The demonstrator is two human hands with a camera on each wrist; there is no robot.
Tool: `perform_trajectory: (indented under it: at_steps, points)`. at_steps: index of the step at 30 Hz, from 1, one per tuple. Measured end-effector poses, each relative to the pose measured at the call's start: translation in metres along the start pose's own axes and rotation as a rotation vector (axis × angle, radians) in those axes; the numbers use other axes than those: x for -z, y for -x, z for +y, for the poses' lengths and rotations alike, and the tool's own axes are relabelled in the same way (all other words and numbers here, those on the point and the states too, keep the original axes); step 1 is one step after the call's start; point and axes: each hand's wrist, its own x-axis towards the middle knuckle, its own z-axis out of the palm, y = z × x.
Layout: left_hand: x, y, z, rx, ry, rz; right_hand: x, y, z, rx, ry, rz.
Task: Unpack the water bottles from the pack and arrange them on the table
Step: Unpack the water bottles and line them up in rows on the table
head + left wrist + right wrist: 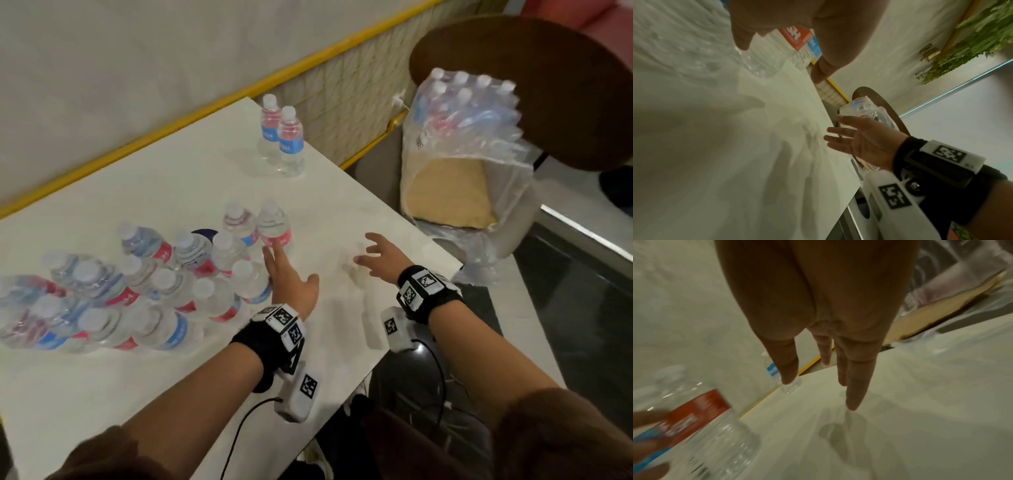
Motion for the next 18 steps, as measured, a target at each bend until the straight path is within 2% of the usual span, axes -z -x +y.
perform_trajectory:
  at_steps: [4, 6, 7, 8, 10, 14, 16, 18]
  points:
    - [-0.026, -0.007, 0.011, 0.186, 0.020, -0.035, 0.045, -0.020, 0.011, -0.014, -0.068, 0.046]
    - [-0.044, -0.011, 0.031, 0.275, 0.027, -0.104, 0.068, -0.031, 0.012, -0.031, -0.101, 0.050]
    - [-0.055, -0.015, 0.043, 0.274, 0.014, -0.164, 0.081, -0.037, 0.012, -0.035, -0.110, 0.052]
    - [-0.066, -0.020, 0.057, 0.228, -0.012, -0.227, 0.093, -0.041, 0.010, -0.041, -0.103, 0.058]
    - [-0.090, -0.036, 0.089, 0.033, -0.106, -0.326, 0.117, -0.054, 0.011, -0.035, -0.069, 0.098]
    - [-0.132, -0.080, 0.160, -0.383, -0.381, -0.366, 0.161, -0.076, 0.011, -0.023, -0.007, 0.135]
    - [-0.149, -0.100, 0.193, -0.506, -0.496, -0.385, 0.181, -0.088, 0.013, -0.024, 0.024, 0.126]
    - [-0.160, -0.116, 0.219, -0.552, -0.573, -0.378, 0.198, -0.097, 0.010, -0.013, 0.067, 0.152]
